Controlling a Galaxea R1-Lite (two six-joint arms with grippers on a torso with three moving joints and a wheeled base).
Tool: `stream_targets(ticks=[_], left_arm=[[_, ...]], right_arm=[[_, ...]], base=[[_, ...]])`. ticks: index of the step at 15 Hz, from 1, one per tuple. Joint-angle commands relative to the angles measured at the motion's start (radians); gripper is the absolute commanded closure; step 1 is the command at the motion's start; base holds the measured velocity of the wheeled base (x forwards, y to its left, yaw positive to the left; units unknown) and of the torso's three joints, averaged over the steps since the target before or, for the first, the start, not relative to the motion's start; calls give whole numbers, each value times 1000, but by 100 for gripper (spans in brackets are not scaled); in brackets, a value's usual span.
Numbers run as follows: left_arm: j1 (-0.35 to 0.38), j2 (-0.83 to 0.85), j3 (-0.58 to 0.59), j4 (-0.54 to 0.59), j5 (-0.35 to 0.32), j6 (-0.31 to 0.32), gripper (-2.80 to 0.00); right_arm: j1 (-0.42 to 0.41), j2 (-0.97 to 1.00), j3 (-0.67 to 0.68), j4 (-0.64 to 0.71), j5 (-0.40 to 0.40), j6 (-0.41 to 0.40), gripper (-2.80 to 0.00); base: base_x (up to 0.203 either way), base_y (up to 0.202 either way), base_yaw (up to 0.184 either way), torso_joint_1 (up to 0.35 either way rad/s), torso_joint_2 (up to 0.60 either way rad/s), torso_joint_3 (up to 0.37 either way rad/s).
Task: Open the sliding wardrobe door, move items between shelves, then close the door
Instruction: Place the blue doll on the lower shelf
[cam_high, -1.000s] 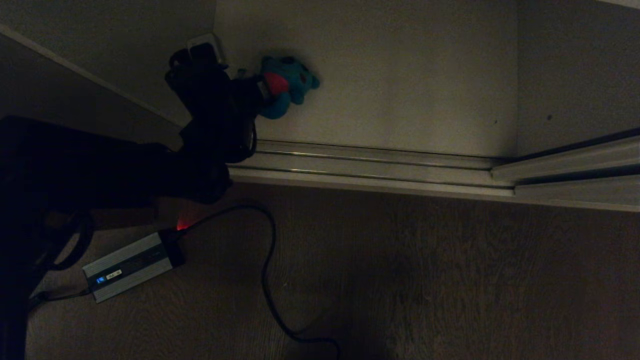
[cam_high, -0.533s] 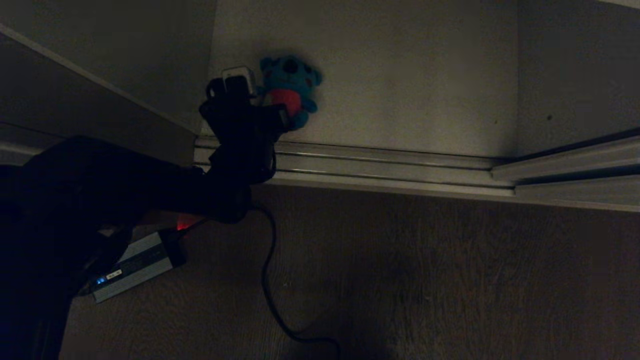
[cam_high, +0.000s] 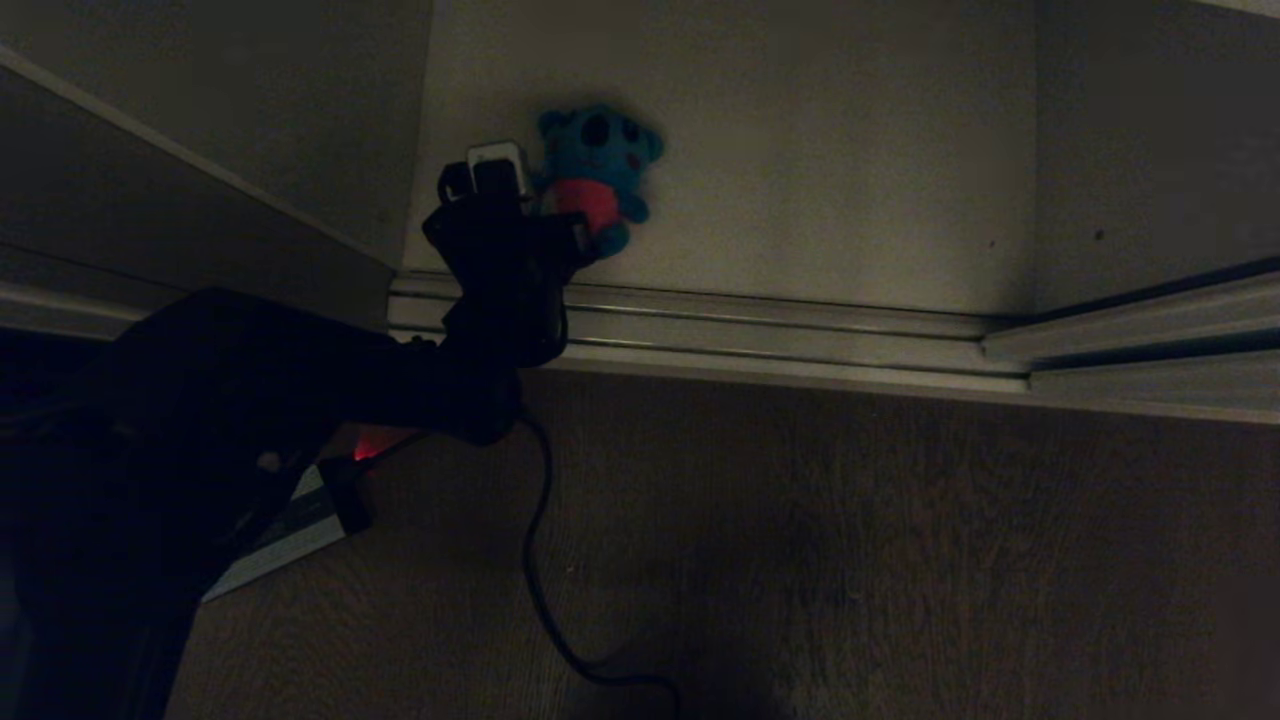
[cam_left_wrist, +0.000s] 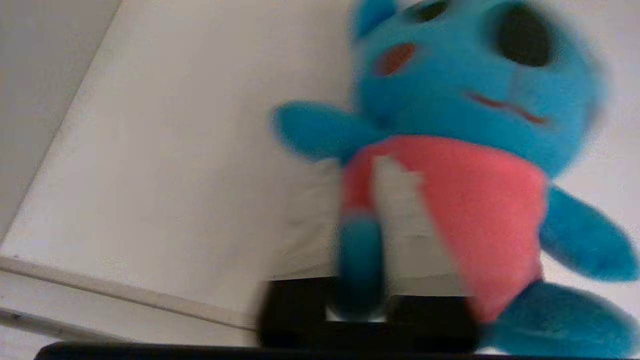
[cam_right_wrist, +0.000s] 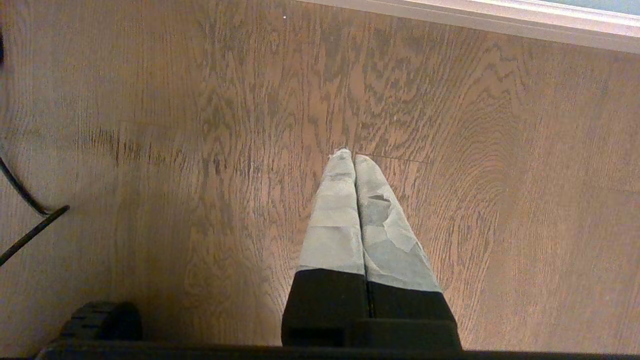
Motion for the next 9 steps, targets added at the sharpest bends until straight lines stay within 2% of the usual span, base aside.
stream_targets(ticks=[1,5,9], left_arm=[[1,25,-38,-7,4,-9,-280],[2,5,-61,-7,3,-9,-280],[4,-145,-29,34,-7,-8,-280]], right_arm=[[0,0,3,0,-1,0,0],[0,0,3,0,-1,0,0],[0,0,3,0,-1,0,0]], base=[[0,0,0,0,0,0],[0,0,0,0,0,0],[0,0,0,0,0,0]])
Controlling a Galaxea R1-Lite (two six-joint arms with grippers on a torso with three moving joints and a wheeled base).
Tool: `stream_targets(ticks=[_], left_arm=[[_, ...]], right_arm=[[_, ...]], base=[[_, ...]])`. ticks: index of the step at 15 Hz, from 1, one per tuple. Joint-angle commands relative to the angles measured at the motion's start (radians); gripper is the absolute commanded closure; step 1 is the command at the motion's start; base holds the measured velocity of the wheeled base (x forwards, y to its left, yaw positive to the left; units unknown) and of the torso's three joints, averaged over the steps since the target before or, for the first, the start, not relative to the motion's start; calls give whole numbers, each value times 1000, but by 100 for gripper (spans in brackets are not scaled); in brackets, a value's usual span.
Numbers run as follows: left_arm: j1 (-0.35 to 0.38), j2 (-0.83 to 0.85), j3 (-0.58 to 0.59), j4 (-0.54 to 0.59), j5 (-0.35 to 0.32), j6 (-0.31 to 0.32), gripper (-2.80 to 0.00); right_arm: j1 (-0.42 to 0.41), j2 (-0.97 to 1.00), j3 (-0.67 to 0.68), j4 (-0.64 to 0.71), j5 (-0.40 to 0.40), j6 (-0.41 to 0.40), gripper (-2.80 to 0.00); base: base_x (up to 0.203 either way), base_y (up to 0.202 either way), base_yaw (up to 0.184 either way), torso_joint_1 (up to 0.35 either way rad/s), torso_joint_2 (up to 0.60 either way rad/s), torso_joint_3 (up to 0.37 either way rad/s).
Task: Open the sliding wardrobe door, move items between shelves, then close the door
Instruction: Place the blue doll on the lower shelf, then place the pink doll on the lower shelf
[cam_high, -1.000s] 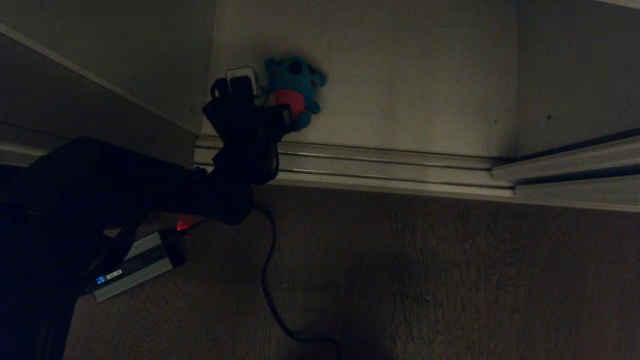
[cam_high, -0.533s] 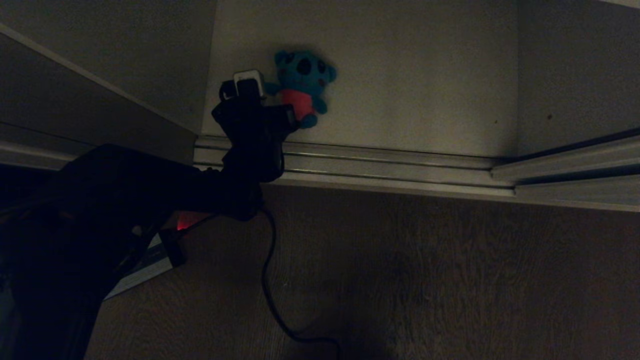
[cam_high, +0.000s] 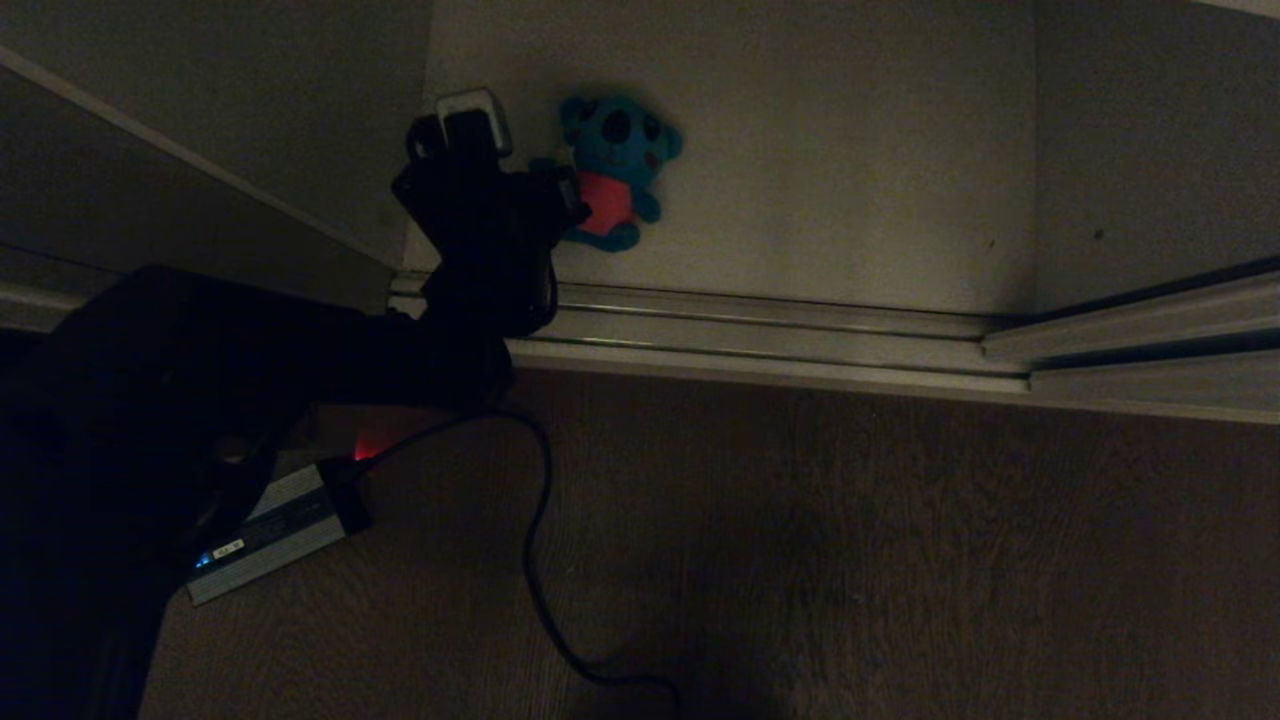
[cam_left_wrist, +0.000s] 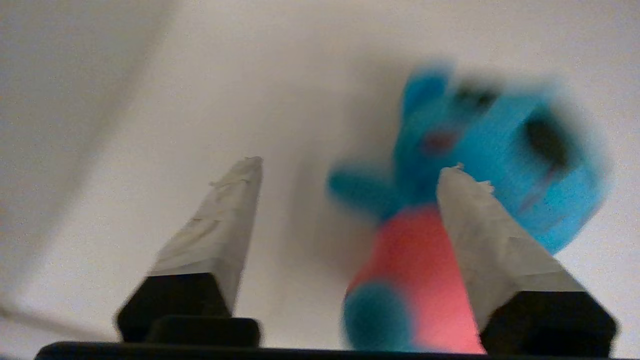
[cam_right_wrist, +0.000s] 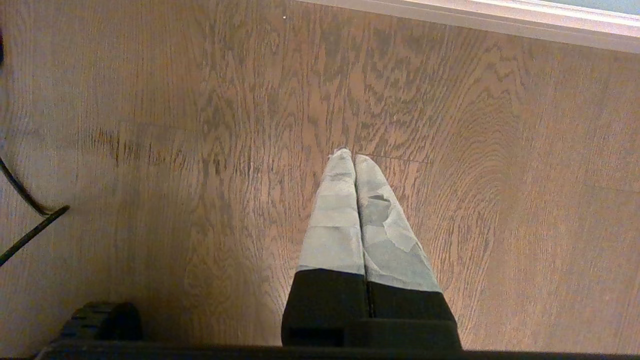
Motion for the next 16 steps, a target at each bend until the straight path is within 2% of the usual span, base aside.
stream_targets(ticks=[1,4,5,9,13,16], left_arm=[[2,-138,21,55,-12,0,-280],[7,-250,76,186,-35,-4,-280],[7,-309,110,238,-44,2,0],[21,-528,213,559,-106,3,0],[24,-875,376,985,-134,-45,0],[33,-1128,573,1147,-195,-70,0]], right_arm=[[0,0,3,0,0,0,0],[0,0,3,0,1,0,0],[0,0,3,0,0,0,0],[0,0,3,0,0,0,0],[0,0,3,0,0,0,0],[0,0,3,0,2,0,0]], base=[[0,0,0,0,0,0],[0,0,0,0,0,0],[0,0,0,0,0,0],[0,0,0,0,0,0],[0,0,0,0,0,0],[0,0,0,0,0,0]])
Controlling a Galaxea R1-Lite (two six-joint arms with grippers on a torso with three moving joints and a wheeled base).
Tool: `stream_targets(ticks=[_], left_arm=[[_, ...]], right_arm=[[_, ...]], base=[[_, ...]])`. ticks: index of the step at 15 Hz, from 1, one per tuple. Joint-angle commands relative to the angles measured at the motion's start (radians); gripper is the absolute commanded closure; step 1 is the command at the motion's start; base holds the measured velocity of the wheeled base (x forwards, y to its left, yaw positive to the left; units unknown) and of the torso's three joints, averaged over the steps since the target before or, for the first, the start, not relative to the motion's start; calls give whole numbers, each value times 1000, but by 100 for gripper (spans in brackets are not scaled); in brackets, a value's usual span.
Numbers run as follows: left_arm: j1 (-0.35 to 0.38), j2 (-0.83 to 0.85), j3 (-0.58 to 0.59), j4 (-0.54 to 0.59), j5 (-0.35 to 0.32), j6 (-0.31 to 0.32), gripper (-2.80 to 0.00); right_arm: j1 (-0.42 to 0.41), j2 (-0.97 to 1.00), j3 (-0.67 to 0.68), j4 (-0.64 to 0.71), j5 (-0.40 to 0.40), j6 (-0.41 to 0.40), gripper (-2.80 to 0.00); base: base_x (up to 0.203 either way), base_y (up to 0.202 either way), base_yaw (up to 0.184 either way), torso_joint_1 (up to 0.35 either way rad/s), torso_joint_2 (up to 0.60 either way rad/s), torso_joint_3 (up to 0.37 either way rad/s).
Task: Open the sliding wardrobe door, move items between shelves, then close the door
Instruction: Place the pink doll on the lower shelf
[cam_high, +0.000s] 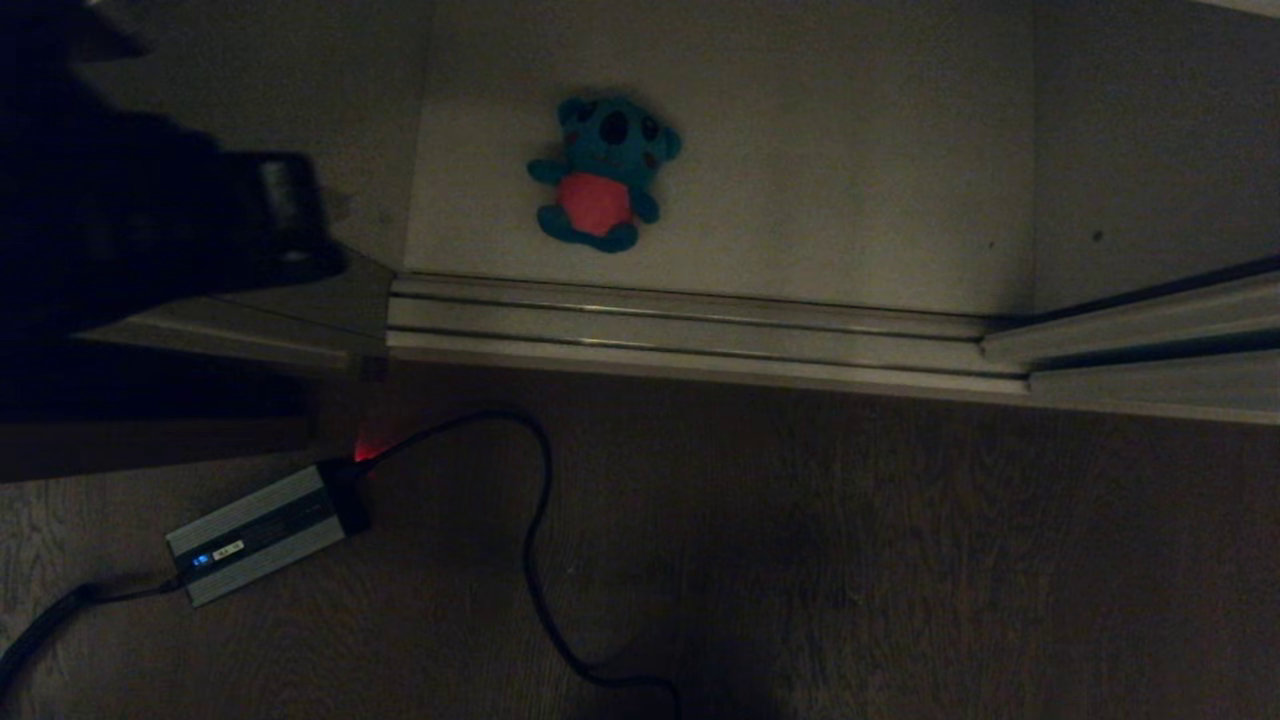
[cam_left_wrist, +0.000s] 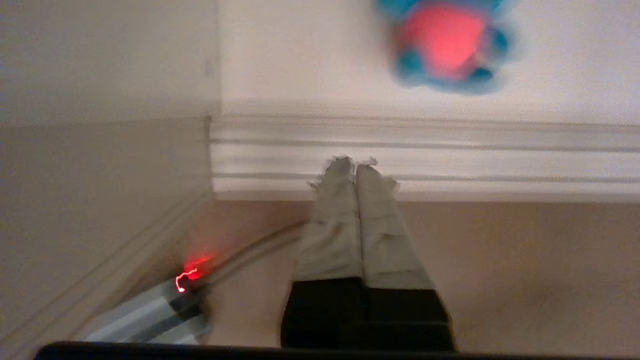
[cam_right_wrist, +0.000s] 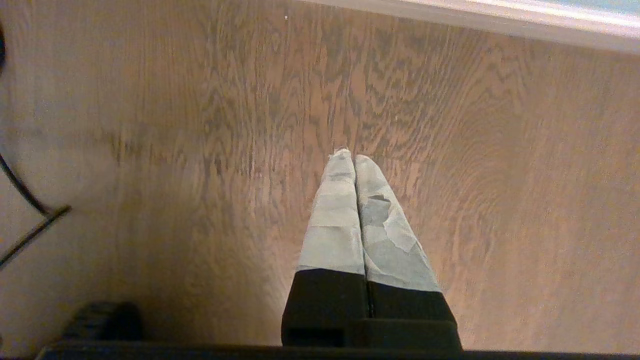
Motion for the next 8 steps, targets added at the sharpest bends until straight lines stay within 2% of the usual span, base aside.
stream_targets(ticks=[1,3,7,8], left_arm=[[8,-280,166,106,-36,-3,0],[14,-361,260,190,-70,-4,0],[16,-481,478,211,-132,1,0],[46,-536,497,224,-159,2,0]], right_arm=[[0,0,3,1,0,-1,0],[0,0,3,1,0,-1,0],[0,0,3,1,0,-1,0],[0,0,3,1,1,-1,0]], base=[[0,0,0,0,0,0],[0,0,0,0,0,0],[0,0,0,0,0,0],[0,0,0,0,0,0]])
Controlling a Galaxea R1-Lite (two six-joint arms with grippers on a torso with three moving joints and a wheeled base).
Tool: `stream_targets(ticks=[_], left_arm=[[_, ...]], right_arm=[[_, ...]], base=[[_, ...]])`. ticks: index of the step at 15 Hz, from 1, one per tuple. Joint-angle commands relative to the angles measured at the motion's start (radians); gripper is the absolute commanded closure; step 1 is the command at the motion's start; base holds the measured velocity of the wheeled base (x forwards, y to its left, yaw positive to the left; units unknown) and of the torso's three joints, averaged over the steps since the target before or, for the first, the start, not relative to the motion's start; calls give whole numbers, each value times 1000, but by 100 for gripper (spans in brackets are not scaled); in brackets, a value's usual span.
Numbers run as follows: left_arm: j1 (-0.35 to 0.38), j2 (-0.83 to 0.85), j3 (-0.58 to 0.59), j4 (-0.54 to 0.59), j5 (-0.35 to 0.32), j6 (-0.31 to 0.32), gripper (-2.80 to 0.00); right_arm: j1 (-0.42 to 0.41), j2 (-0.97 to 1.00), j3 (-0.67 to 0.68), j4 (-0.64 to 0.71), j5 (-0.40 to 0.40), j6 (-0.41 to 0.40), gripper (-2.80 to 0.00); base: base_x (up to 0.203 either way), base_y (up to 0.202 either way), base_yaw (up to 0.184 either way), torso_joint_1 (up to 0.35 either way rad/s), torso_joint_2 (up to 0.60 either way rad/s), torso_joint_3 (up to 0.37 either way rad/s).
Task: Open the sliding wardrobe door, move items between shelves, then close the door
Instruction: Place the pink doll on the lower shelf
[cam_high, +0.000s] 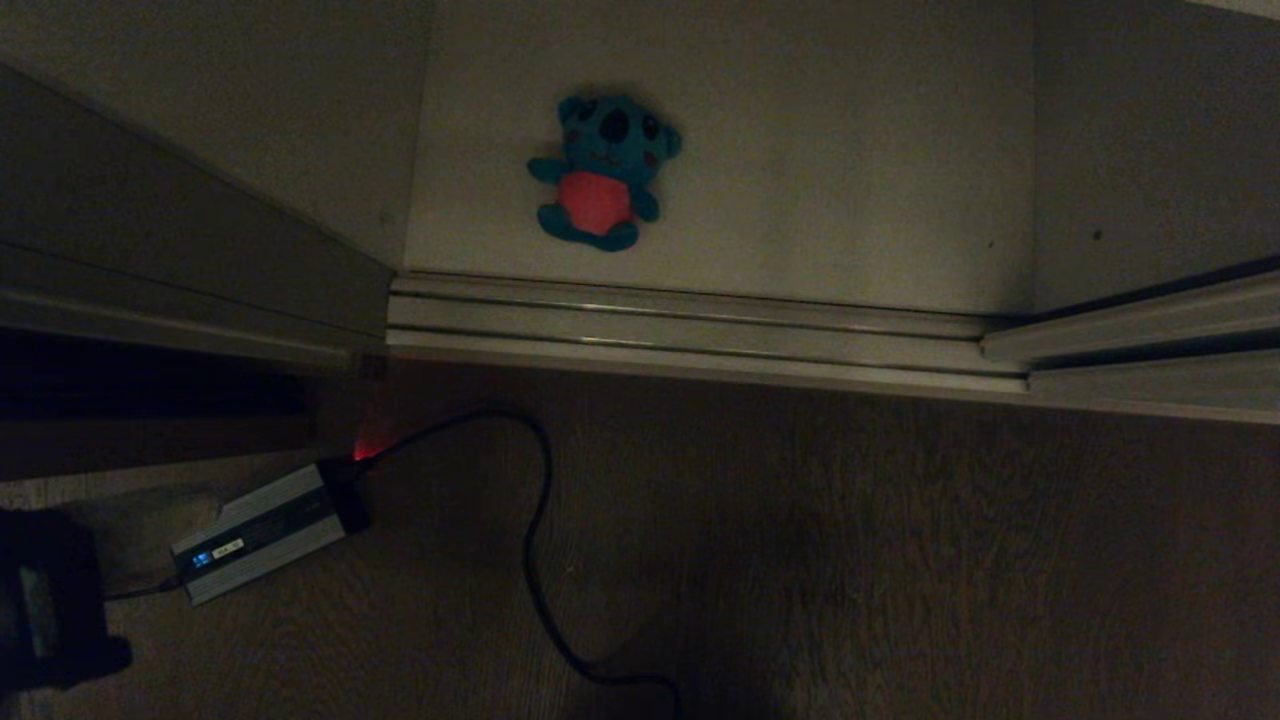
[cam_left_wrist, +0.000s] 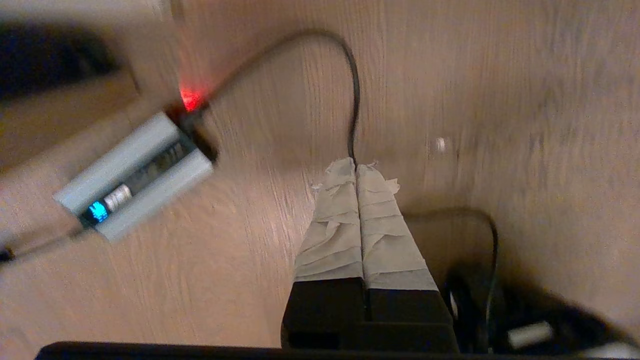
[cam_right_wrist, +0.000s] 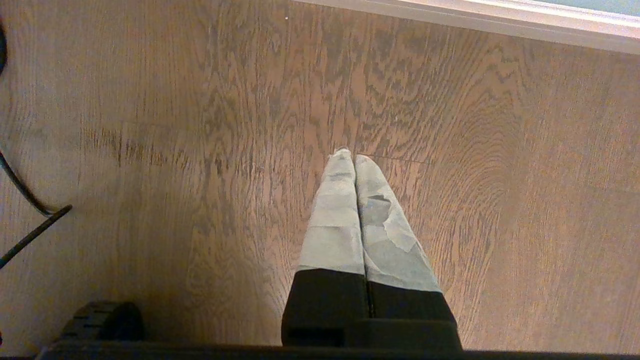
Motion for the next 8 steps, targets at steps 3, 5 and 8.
stream_targets(ticks=[3,5,8], left_arm=[[208,-298,84,101,-138,28,0],[288,-455,144,137,-165,47,0],[335,-681,282,164,-182,71,0]], right_arm=[[0,0,3,0,1,0,0],[0,0,3,0,1,0,0],[0,-1,3,0,0,0,0]], base=[[0,0,0,0,0,0],[0,0,0,0,0,0],[0,0,0,0,0,0]])
